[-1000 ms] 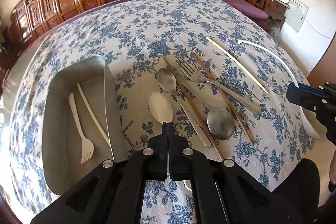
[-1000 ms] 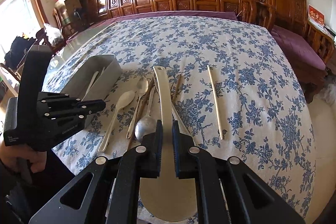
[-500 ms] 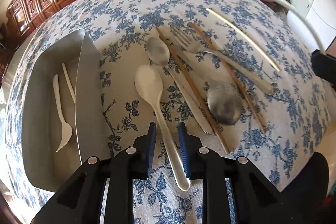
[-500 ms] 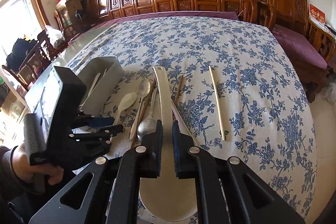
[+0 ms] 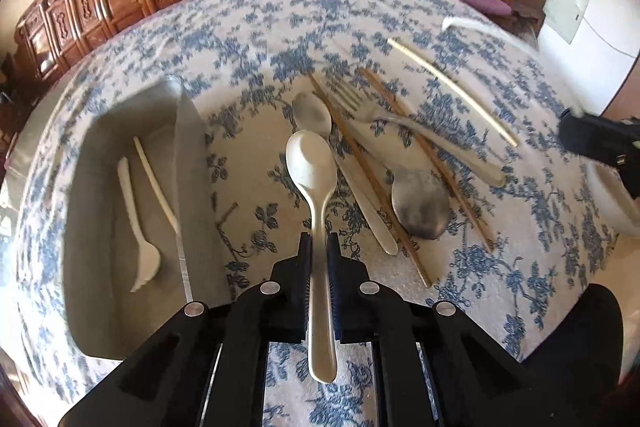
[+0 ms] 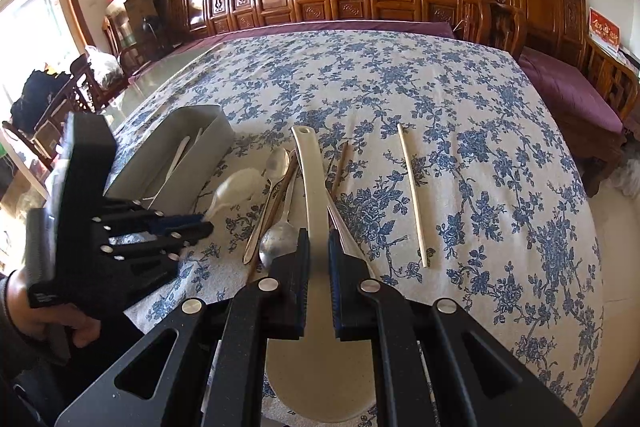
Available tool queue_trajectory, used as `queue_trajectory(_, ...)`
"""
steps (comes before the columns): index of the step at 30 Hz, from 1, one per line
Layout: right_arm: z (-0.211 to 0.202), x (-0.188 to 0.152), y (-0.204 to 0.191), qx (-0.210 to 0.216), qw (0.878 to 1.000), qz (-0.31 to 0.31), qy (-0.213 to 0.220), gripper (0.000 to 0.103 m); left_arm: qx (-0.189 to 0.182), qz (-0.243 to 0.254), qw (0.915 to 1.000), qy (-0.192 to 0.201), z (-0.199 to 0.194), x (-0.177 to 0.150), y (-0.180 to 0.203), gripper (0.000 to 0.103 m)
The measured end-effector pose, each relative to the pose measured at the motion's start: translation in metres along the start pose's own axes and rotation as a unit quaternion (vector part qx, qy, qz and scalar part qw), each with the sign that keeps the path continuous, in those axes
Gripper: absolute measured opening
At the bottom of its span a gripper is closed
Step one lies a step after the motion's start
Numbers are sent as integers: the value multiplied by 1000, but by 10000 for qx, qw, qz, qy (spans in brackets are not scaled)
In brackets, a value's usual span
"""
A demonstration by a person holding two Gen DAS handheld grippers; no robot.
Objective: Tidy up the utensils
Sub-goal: 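Carry the small white spoon over the tray and release it with the left gripper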
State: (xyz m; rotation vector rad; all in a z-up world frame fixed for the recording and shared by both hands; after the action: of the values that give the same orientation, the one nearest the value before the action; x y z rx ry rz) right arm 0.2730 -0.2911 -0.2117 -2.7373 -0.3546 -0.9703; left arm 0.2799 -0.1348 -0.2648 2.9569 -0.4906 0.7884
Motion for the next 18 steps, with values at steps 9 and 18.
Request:
queue_trajectory(9, 5, -3, -9, -1, 9999, -87, -52, 11, -73, -101, 9989, 447, -40, 9, -21, 7)
queue_trajectory(18, 12, -4, -23, 23, 9998, -176, -102, 11, -101, -256, 9970, 725, -61, 20, -54, 7)
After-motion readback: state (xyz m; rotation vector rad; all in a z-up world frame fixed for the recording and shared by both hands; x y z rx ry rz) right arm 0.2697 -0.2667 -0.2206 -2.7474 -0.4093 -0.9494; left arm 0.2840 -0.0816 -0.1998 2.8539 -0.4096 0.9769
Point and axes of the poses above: each gripper's, at about its wrist camera, not at the fingertips, and z roughly the way its jaws point, y to its right, x to its top, the point moved 3 cm from there along z, roughly the way its jaws point, and after that the axes turned 2 degrees about -x, right-handed, at the moved point
